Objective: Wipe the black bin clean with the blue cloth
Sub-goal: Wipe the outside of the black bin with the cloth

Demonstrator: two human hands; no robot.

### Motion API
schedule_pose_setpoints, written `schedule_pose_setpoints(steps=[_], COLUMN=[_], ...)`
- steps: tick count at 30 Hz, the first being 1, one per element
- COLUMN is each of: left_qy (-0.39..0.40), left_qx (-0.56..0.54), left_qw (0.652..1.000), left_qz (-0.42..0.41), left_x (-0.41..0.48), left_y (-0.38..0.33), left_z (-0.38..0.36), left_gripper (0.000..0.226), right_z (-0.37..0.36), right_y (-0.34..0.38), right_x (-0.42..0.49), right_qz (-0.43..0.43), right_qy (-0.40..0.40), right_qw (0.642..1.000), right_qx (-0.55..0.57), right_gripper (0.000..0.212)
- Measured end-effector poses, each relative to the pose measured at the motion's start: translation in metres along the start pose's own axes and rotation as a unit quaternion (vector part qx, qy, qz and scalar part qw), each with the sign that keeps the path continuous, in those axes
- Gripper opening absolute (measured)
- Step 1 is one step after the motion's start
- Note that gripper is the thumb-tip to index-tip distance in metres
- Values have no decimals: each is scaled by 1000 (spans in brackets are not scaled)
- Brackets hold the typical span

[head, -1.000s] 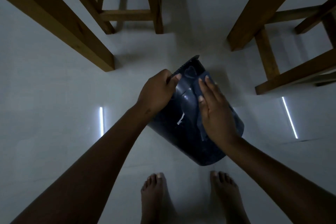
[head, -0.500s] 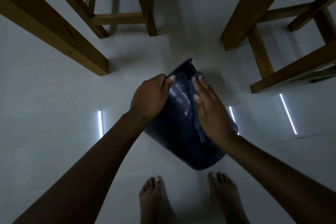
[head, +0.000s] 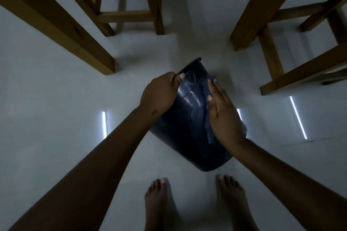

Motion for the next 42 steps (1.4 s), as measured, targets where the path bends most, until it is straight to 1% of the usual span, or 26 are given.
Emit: schedule_pose_setpoints(steps=[1,4,6,7,9,12,14,16,17,18,20,22,23,24,26,28,29,30,31,32,34,35,36,37,40,42], left_qy=[1,-8,-10,-4,22,78,69,33,23,20,19,21,23,25,32,32,30,30,30,27,22,20,17,12,-4,-19], left_qx=[3,2,3,-4,-45,-110,-112,-90,-75,-66,-67,-82,-88,-95,-113,-124,-124,-121,-114,-106,-101,-104,-108,-111,-110,-107], left_qw=[1000,1000,1000,1000,999,991,991,995,997,997,997,996,996,995,993,992,992,992,993,994,995,994,994,994,994,994], left_qz=[5,15,13,7,-5,-11,-11,-13,-16,-15,-14,-17,-17,-14,1,9,10,11,9,6,0,-2,-3,-3,2,20], left_x=[-1,-1,0,2,3,-6,-14,-16,-14,-11,-5,-2,-1,-1,-2,-3,-4,-5,-6,-6,-6,-5,-5,-4,-6,-11], left_y=[0,4,1,0,0,12,20,20,18,14,8,6,6,5,2,0,0,1,3,4,5,4,1,-1,-7,-9], left_z=[0,0,-2,-1,4,15,16,11,8,6,4,3,3,2,1,0,0,0,0,0,0,0,0,0,-1,0], left_gripper=[43,43,42,41,34,19,19,21,23,25,28,30,31,30,28,28,29,30,30,31,31,30,30,30,35,36], right_z=[2,-3,-10,-11,-9,-2,2,6,7,6,-2,-9,-9,-7,-1,5,6,5,4,0,-7,-10,-9,-7,3,3], right_y=[2,12,13,13,14,9,2,-1,1,5,12,14,14,14,13,6,6,7,9,12,16,15,14,13,13,10], right_x=[-9,-46,-56,-51,-32,-1,18,20,13,0,-33,-51,-48,-38,-8,18,19,13,2,-14,-43,-49,-47,-38,-3,12], right_qz=[4,117,194,209,169,28,-40,-65,-42,5,142,251,262,238,120,14,4,23,67,127,236,267,270,243,88,33], right_qy=[-8,-3,25,31,25,1,-1,-11,-19,-23,-1,43,45,36,-1,-21,-23,-21,-12,3,40,46,44,36,-8,4], right_qw=[1000,982,965,963,978,1000,998,996,999,999,978,946,943,952,985,999,999,998,993,981,950,940,940,951,993,999], right_qx=[-30,-150,-175,-169,-118,-11,41,57,26,-32,-153,-202,-201,-187,-126,-44,-33,-53,-97,-147,-199,-209,-205,-189,-82,-2], right_gripper=[50,50,51,50,49,47,47,47,47,47,50,54,55,53,48,46,46,47,47,49,56,58,58,55,48,46])
Point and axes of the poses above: each hand's wrist, its own x-axis towards the middle knuckle, its own z-axis out of the back of the hand, y = z × x, the point moved 1 cm from there along x, towards the middle knuckle, and after that the axes turned 15 degrees about -y, right-handed, at the moved point
